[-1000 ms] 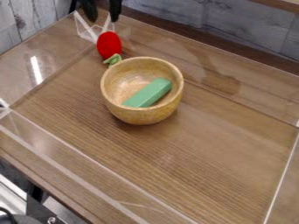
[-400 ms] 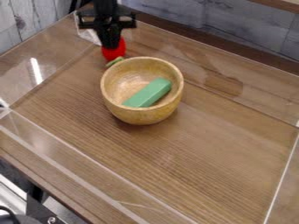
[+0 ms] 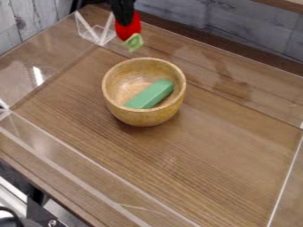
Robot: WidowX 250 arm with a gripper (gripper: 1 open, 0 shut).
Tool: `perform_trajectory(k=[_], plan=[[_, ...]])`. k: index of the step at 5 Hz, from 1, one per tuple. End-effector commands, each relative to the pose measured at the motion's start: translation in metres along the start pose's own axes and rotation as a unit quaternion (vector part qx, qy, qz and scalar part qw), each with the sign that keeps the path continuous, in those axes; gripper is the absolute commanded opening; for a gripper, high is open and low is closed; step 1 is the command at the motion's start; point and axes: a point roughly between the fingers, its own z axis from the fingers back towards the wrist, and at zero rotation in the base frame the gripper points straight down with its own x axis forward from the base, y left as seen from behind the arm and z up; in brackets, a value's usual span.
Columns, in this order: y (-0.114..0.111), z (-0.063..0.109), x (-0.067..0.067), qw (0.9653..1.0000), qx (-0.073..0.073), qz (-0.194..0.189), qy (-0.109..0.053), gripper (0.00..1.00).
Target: Move the red fruit to the right
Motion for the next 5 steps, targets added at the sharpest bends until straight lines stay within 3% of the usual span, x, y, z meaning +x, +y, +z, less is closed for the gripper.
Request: perform_trajectory(k=[1, 2, 3, 4, 5], plan=[[-0.032, 0.039, -0.006, 0.9981, -0.016, -0.041, -0.044, 0.00], [-0.062, 0.041, -0.021, 0.9960, -0.018, -0.080, -0.036, 0.00], [-0.086, 0.027, -0.039, 0.9914, -0.019, -0.125, -0.031, 0.00], [-0.100, 0.012, -0.047, 0.9880, -0.013, -0.151, -0.028, 0.00], [-0.118, 0.003, -0.057, 0.9903, -0.003, -0.136, -0.030, 0.00]])
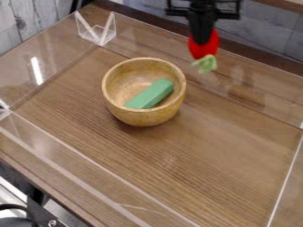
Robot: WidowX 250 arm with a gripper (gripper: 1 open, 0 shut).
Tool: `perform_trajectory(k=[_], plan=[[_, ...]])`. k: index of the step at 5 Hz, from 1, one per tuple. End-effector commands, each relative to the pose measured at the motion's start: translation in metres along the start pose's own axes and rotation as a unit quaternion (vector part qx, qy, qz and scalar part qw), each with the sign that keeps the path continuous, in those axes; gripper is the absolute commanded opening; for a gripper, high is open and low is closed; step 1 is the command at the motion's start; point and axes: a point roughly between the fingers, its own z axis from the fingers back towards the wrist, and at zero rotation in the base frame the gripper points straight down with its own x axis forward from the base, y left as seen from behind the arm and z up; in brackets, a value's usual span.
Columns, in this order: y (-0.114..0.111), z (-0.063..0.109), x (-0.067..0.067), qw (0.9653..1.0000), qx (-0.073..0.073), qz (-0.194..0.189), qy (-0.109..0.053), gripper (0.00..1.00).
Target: Move the red fruit to the right
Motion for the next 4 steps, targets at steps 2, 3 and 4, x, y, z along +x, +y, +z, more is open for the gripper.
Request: perform_trajectory(k=[2, 3, 4], plan=[[0.005, 0.011, 0.006, 0.9993, 0.011, -0.007, -0.035, 0.00], [0.024, 0.007, 0.011, 0.9988, 0.013, -0.033, -0.032, 0.00], [0.012, -0.003, 0.007, 0.9972, 0.016, -0.067, -0.030, 0.00]])
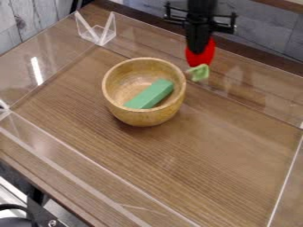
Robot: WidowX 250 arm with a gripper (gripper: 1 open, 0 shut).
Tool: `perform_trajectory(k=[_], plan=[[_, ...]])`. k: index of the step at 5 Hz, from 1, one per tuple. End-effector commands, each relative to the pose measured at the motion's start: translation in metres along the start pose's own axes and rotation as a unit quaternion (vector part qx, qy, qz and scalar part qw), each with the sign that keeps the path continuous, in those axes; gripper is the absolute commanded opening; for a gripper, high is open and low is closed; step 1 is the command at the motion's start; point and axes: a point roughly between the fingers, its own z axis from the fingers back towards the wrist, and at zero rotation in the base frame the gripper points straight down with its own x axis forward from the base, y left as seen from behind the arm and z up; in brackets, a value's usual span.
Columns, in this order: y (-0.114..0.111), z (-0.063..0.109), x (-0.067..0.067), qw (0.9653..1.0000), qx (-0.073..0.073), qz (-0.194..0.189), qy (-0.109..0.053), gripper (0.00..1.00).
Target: Move the red fruit to the right
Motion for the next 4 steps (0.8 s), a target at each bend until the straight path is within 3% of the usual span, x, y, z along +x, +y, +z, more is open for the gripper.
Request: perform_trajectory(k=[1, 3, 4], plan=[[-0.011, 0.008, 0.004, 0.9992, 0.001, -0.034, -0.023, 0.00], [0.011, -0.002, 0.006, 0.9993, 0.013, -0.025, -0.023, 0.00], [0.016, -0.006, 0.006, 0.9995, 0.021, 0.005, -0.024, 0.00]])
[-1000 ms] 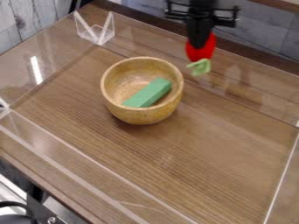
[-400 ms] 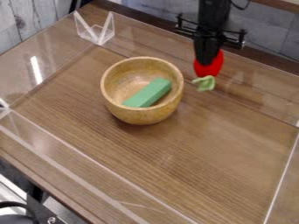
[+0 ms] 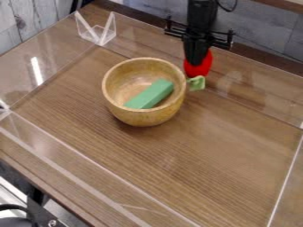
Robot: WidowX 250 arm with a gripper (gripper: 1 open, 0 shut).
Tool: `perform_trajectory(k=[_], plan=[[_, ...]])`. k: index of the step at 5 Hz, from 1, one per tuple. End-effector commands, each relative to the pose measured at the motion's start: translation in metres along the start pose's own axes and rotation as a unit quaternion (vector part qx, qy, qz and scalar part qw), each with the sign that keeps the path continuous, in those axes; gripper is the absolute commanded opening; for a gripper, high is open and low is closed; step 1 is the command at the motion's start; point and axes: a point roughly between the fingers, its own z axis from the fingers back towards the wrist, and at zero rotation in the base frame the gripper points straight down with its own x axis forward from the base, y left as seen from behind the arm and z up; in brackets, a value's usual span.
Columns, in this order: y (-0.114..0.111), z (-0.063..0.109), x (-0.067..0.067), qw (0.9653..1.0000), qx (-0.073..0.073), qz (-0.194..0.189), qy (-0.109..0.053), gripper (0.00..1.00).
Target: Move the red fruit to the right
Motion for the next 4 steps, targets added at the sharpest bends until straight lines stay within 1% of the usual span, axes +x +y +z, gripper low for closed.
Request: perform_trajectory(k=[1, 2, 3, 4], plan=[[0.005, 0.012, 0.006, 0.9991, 0.006, 0.033, -0.024, 0.00], [0.008, 0.010, 0.006, 0.9977, 0.011, 0.062, -0.024, 0.00], [0.008, 0.005, 0.004, 0.9979, 0.011, 0.059, -0.025, 0.00], [-0.003, 0.024, 0.007, 0.9977, -0.004, 0.051, -0.044, 0.00]])
